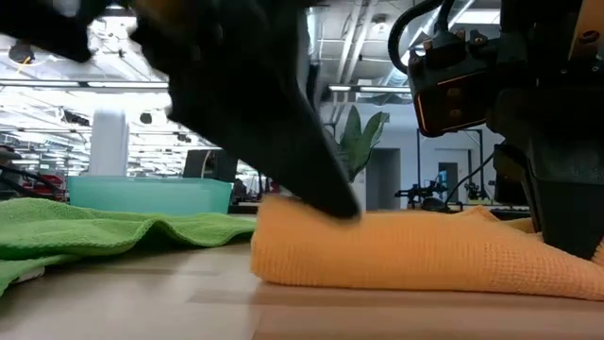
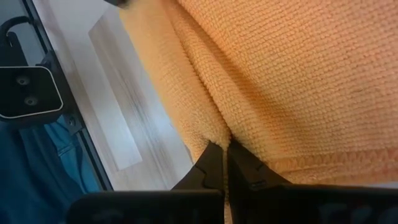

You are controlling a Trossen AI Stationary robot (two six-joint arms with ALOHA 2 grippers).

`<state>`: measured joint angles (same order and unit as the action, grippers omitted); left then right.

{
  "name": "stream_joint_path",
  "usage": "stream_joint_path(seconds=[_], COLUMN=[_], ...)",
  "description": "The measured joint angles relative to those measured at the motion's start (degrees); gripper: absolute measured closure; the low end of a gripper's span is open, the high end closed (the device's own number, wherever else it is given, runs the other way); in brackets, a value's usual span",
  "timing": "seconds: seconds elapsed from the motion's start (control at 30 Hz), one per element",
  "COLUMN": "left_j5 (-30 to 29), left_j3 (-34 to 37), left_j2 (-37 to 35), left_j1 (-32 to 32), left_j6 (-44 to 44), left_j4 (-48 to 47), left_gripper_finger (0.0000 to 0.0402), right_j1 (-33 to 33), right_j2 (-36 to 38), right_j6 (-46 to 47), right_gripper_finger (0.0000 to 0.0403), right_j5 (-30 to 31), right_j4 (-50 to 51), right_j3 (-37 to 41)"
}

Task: Roll microfiber towels into tight, uniform cylinder then place into a basket
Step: Roll the yellow microfiber cloth

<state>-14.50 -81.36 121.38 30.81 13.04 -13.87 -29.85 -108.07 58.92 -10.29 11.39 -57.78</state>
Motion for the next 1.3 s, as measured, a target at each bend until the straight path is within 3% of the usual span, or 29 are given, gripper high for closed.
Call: stream_joint_path(seconds=[0.37,0.67,0.77,1.0,1.17,1.3], left_j5=[2.69,3.35,3.61,3.63,3.61,3.64], left_j3=[-0.15,-0.11,-0.07,0.0,0.04,0.04], left_j2=[1.8,1.82,1.84,1.89,1.89,1.9], left_j1=[-1.41,-1.42,-1.45,-1.45,-1.56,-1.56], left_j6=[8.7,10.18,10.18,10.32,10.34,10.36], left_j4=[-3.38,-3.86,-3.88,-3.78,-3.78,-3.78], left_gripper_finger=[0.0398,0.0398,0.0398,0.0398,0.0398,0.0398], right_j1=[0.02,-0.1,0.5,0.5,-0.73,-4.59], right_j2=[-0.04,-0.11,-0.01,3.21,8.87,13.05], right_j6=[0.61,0.61,0.58,-3.73,-8.24,-11.83], right_gripper_finger=[0.0381,0.0272,0.0237,0.0212,0.0215,0.0219], right_j5=[-1.42,-1.62,-4.55,-5.7,-0.67,8.11], right_j4=[-0.53,-0.9,-0.98,5.91,13.49,15.29], right_j3=[0.0,-0.04,-0.07,0.45,0.24,0.24])
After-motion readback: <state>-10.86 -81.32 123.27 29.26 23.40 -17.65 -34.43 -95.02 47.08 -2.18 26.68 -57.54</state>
